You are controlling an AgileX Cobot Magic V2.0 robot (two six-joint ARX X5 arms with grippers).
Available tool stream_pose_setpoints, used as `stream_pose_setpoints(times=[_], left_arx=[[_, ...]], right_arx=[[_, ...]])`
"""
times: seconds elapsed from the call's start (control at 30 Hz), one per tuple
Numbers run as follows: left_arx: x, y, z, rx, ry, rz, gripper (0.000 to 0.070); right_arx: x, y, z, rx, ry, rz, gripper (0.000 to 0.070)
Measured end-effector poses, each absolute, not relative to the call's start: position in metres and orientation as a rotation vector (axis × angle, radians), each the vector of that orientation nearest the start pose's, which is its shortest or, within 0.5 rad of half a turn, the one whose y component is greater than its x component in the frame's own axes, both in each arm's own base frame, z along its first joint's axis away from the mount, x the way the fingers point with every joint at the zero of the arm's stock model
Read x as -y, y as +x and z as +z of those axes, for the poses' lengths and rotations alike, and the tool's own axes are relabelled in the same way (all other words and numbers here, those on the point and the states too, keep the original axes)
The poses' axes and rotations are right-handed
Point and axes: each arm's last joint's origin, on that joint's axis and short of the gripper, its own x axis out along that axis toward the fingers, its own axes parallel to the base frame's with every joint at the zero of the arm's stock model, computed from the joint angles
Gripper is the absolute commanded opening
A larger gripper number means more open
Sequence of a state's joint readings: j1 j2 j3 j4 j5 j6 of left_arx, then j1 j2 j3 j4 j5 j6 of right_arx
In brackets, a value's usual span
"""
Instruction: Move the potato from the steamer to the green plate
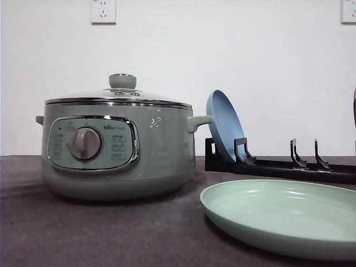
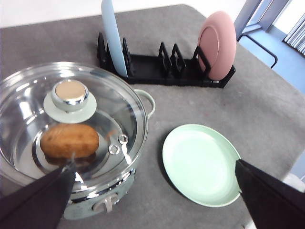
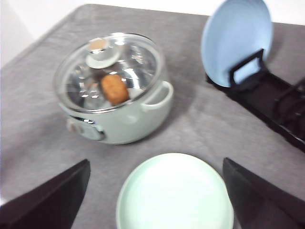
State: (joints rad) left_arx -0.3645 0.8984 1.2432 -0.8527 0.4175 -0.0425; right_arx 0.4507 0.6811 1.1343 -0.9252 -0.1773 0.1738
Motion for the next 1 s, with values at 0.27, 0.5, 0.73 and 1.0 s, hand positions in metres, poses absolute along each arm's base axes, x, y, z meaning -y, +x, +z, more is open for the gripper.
stream_pose_setpoints(times=[0.27, 0.5, 0.73, 1.0], left_arx=[[0.072, 0.157, 0.411, -0.641, -0.048, -0.740, 0.0700], [0.081, 0.188, 0.413, -0.765, -0.005, -0.635, 0.0700], [0.094, 0.225, 0.414, -0.835, 0.037, -0.551, 0.0700], [0.116, 0.285, 0.390, -0.882, 0.129, -0.462, 0.0700]], right_arx=[[-0.046, 0.083, 0.387, -0.528, 0.104, 0.577, 0.0604], [-0.046, 0.083, 0.387, -0.529, 0.107, 0.576, 0.0699], [-0.046, 0.083, 0.387, -0.529, 0.107, 0.576, 0.0699], [-0.046, 0.083, 0.387, -0.528, 0.106, 0.576, 0.0699]])
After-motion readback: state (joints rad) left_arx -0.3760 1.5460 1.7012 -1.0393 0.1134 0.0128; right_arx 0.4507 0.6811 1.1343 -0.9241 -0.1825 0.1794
